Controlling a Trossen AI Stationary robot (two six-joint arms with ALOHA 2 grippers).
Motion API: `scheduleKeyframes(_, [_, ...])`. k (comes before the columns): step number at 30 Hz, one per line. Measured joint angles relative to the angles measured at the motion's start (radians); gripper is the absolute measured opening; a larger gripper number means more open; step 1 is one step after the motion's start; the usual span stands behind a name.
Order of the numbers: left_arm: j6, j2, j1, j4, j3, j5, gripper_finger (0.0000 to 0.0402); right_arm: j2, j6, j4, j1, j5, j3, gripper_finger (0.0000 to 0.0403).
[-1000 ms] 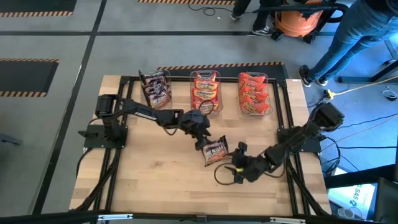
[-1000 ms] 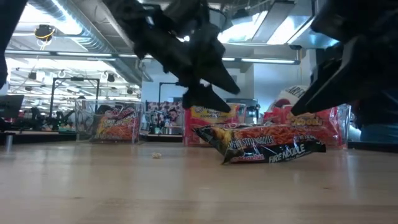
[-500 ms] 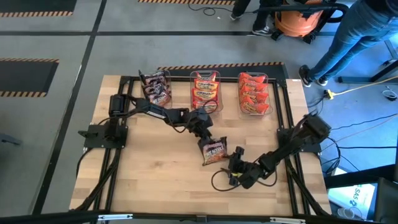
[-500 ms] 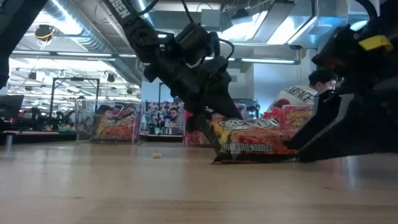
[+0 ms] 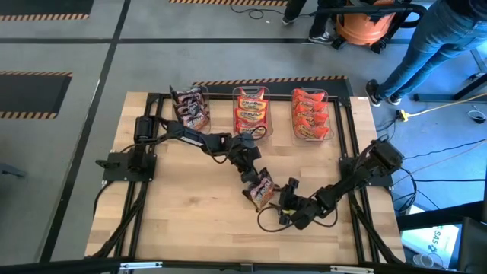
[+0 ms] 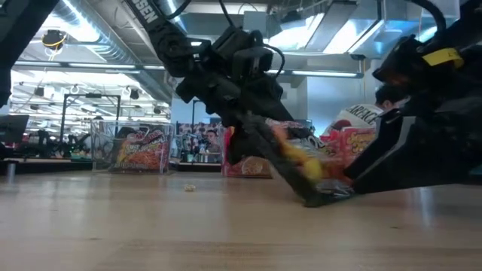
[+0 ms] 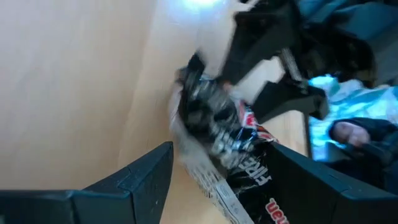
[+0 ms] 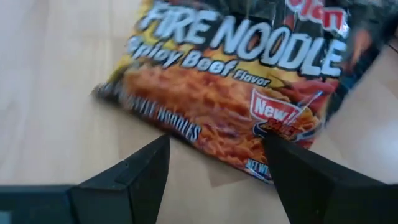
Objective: Sort Maruchan noodles
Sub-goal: Put the black noodle pack into the left transparent bin
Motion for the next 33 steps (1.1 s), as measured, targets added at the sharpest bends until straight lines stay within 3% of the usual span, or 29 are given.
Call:
scheduleKeyframes(7, [-0.091, 0.000, 0.014, 0.004, 0.000, 0.058, 0.0252, 0.000, -0.006, 0.001, -0.018, -0.009, 0.000, 0.0253])
scheduleKeyframes(14, [-0.214, 0.000, 0.015, -0.016, 0.000, 0.049, 0.0252, 0.000, -0.007, 0.016, -0.017, -0.009, 0.000, 0.0253])
scheduleKeyframes(22, [-0.245, 0.046, -0.038, -0.059, -0.001, -0.014, 0.0252, 0.000, -0.026, 0.036, -0.017, -0.001, 0.000, 0.0253])
scheduleKeyframes(27, [-0.267, 0.079, -0.067, 0.031, 0.004, -0.055, 0.0251, 0.000, -0.029, 0.057, -0.017, 0.007, 0.000, 0.0253])
scheduleKeyframes(33, [-0.271, 0.080, -0.071, 0.089, 0.001, -0.060, 0.0211, 0.000, -0.033, 0.064, -0.017, 0.011, 0.000, 0.0253])
